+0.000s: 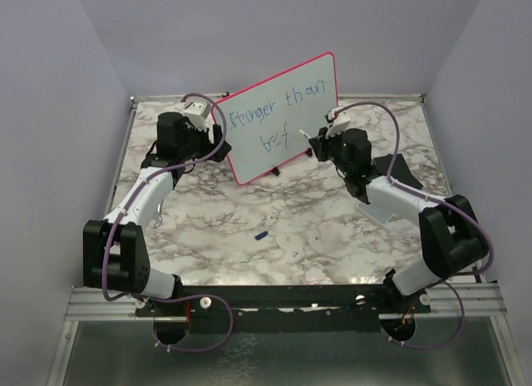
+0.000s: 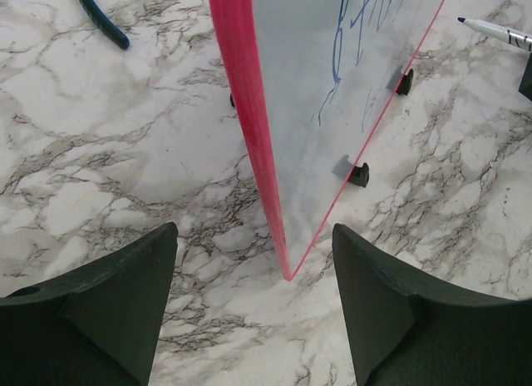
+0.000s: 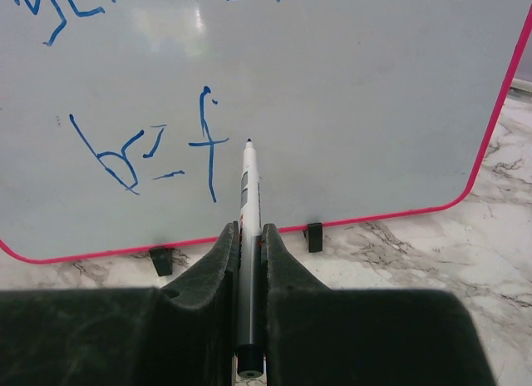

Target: Write a sentence on the whiteboard

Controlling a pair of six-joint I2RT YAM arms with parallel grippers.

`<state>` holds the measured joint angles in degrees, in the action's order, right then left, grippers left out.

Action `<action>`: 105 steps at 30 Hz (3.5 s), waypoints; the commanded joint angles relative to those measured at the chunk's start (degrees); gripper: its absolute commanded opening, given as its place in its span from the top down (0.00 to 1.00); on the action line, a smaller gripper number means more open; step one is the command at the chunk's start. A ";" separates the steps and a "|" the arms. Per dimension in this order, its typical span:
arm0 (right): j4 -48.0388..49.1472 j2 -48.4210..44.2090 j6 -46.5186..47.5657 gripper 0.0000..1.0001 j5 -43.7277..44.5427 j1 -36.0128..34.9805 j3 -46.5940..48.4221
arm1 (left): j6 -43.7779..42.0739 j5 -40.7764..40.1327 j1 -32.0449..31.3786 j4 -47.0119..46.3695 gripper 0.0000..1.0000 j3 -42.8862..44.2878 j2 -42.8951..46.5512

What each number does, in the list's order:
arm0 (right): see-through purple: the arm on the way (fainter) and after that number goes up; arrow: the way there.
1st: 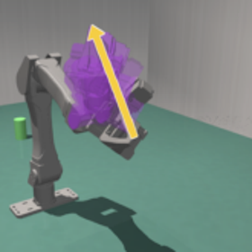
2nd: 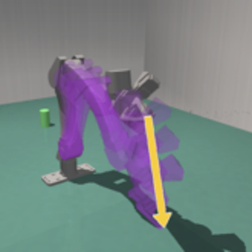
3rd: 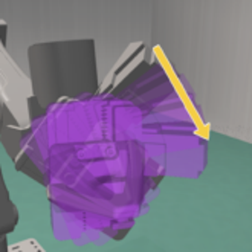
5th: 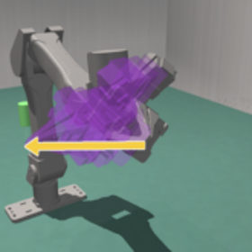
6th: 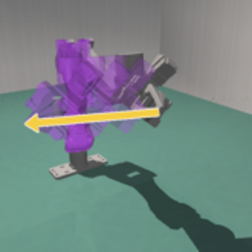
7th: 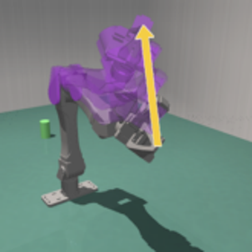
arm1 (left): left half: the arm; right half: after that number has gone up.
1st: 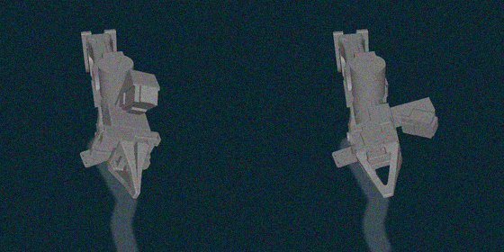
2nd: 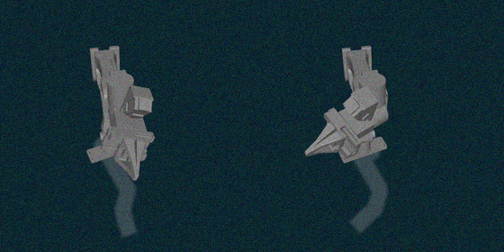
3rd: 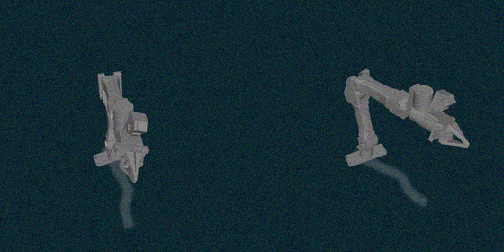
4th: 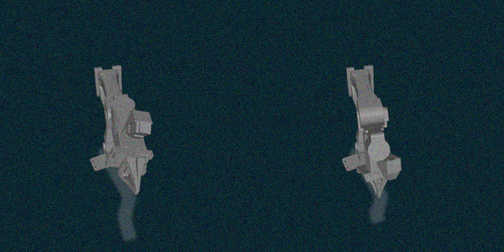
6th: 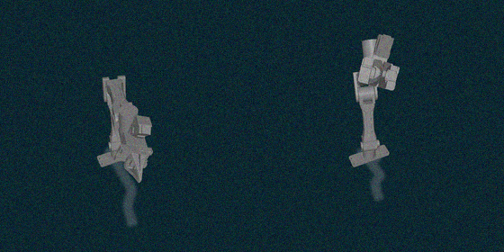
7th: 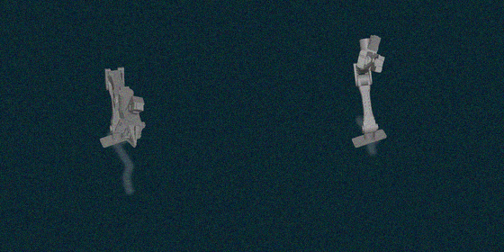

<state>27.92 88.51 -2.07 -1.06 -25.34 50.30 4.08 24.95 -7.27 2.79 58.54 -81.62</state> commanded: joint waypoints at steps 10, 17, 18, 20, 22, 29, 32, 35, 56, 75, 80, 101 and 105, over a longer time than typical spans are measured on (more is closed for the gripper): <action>3.20 2.62 0.85 0.99 -5.61 0.91 1.68 | 3.30 -3.40 -0.17 -1.98 0.30 -1.41 1.26; 3.40 4.46 0.20 0.99 -4.16 0.98 3.60 | 3.57 -2.87 -0.12 -2.17 0.39 -1.42 1.16; 3.51 4.58 0.11 0.99 -4.05 0.97 3.64 | 3.52 -2.88 -0.15 -2.17 0.40 -1.48 1.27; 3.16 4.99 0.04 0.99 -3.71 0.96 3.95 | 3.44 -2.76 -0.17 -2.31 0.42 -1.58 1.31; 2.64 5.56 0.23 0.99 -3.68 0.91 4.61 | 3.48 -2.36 -0.11 -2.38 0.43 -1.59 1.26; 1.54 6.42 0.31 0.99 -2.35 0.98 5.14 | 3.53 -1.80 -0.18 -2.60 0.48 -1.67 1.08; 1.53 6.72 0.32 0.99 -1.85 0.91 5.14 | 3.49 -1.35 -0.19 -2.58 0.50 -1.72 1.08; 0.90 7.25 0.35 0.99 -1.06 0.99 5.61 | 3.62 -1.26 -0.19 -2.60 0.52 -1.77 0.97; 0.38 8.42 1.26 0.99 -2.55 0.92 6.13 | 2.16 -0.75 -1.59 -2.60 0.65 -2.03 0.64; -0.76 8.07 0.99 0.99 -3.53 0.61 4.85 | 1.83 -0.85 -2.18 -2.60 0.73 -2.12 0.94; -0.78 7.79 0.83 0.99 -2.95 0.43 4.00 | 1.83 -0.87 -2.23 -2.61 0.74 -2.12 1.14; -1.08 7.99 0.49 1.00 4.88 0.40 3.82 | 1.82 -1.06 -2.30 -2.59 0.75 -2.12 1.56; -0.64 7.91 0.57 0.99 5.85 0.40 4.30 | 1.75 -1.21 -2.29 -2.57 0.75 -2.17 1.71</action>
<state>27.16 95.98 -1.48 1.67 -24.69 54.65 6.55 22.94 -9.15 1.34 57.17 -81.62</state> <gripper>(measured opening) 0.106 0.254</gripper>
